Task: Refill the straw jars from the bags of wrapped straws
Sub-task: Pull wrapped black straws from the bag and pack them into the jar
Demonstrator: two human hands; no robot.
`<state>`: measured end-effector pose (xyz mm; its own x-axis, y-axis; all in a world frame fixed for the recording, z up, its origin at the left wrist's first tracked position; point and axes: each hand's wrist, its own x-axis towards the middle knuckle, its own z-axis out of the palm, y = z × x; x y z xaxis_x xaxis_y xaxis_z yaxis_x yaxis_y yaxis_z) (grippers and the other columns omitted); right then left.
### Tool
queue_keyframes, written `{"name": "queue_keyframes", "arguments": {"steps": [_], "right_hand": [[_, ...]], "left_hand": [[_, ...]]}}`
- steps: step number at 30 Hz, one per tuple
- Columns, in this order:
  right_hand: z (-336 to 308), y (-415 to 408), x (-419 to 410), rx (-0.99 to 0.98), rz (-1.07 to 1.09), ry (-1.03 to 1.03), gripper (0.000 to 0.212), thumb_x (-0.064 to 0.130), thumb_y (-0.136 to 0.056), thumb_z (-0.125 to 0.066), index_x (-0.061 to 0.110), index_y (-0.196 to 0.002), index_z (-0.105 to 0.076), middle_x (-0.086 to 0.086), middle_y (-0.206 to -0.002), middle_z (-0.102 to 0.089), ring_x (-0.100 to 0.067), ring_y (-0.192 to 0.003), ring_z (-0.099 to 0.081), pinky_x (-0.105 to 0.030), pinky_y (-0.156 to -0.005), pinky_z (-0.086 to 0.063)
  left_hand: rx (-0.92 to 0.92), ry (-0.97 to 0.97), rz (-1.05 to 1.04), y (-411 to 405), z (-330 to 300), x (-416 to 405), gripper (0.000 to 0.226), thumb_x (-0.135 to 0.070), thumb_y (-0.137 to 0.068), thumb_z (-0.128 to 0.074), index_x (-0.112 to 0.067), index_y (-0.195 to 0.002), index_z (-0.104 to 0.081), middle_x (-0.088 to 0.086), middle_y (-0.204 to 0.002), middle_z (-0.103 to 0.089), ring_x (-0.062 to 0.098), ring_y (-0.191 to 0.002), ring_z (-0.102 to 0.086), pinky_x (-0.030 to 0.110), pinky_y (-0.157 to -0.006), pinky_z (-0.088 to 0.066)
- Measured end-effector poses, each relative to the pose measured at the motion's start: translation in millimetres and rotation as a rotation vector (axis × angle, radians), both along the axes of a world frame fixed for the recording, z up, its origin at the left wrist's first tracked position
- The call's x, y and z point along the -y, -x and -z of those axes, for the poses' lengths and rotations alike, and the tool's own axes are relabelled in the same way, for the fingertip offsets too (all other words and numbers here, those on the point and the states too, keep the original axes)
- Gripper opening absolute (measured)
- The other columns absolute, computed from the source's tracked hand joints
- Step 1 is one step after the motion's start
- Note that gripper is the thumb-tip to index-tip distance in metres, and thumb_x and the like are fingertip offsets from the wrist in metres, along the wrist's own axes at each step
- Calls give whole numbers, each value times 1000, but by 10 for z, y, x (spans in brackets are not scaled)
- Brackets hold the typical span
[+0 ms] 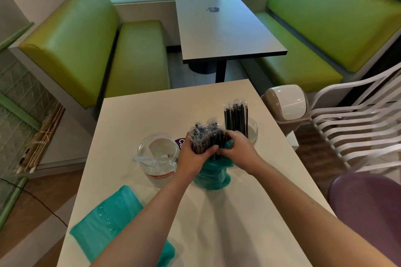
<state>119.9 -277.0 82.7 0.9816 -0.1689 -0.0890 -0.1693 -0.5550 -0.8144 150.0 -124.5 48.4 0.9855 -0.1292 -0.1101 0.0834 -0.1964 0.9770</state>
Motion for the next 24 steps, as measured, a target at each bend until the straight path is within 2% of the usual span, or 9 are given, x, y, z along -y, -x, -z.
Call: {"name": "queue_keyframes", "arguments": {"steps": [4, 8, 10, 14, 19, 24], "right_hand": [[68, 51, -4, 16, 48, -86, 35, 20, -85, -73, 20, -118, -60, 1, -110, -61, -16, -99, -60, -32, -84, -53], [106, 89, 12, -26, 95, -241, 35, 22, -88, -71, 24, -119, -55, 4, -109, -67, -15, -103, -64, -40, -90, -55], [99, 102, 15, -12, 119, -311, 32, 20, -88, -71, 27, -115, -54, 4, -107, -68, -15, -102, -65, -37, -89, -56], [-1, 138, 3, 11, 102, -405, 19, 15, -88, -70, 27, -101, -60, 4, -100, -69, -14, -97, -66, -20, -77, -55], [-52, 155, -1, -2, 122, -420, 15, 17, -94, -62, 23, -107, -58, 7, -99, -67, -10, -96, -64, -17, -76, -51], [-153, 133, 15, 59, 120, -306, 14, 24, -96, -59, 19, -109, -58, 8, -101, -66, -4, -96, -61, -19, -82, -50]], "left_hand": [[-5, 9, 4, 1, 0, 8, 74, -30, -67, -89, -22, -129, -50, -10, -112, -62, 15, -111, -60, 35, -98, -51], [-16, 8, -29, -12, 21, 2, 70, -32, -67, -89, -25, -124, -50, -6, -115, -64, 14, -111, -61, 38, -99, -51], [-16, 9, -41, 0, 4, 11, 66, -29, -69, -88, -27, -122, -48, -8, -113, -63, 13, -110, -61, 34, -98, -50], [-3, 3, -51, 5, -2, 27, 67, -30, -70, -87, -26, -124, -48, -7, -115, -62, 13, -111, -59, 30, -97, -49], [9, -13, -84, -13, 24, 39, 77, -34, -68, -88, -21, -132, -47, -4, -120, -62, 15, -114, -59, 32, -99, -48], [11, -24, -92, -28, 47, 45, 79, -38, -66, -89, -22, -132, -47, -2, -121, -63, 17, -115, -60, 37, -101, -48]]}}
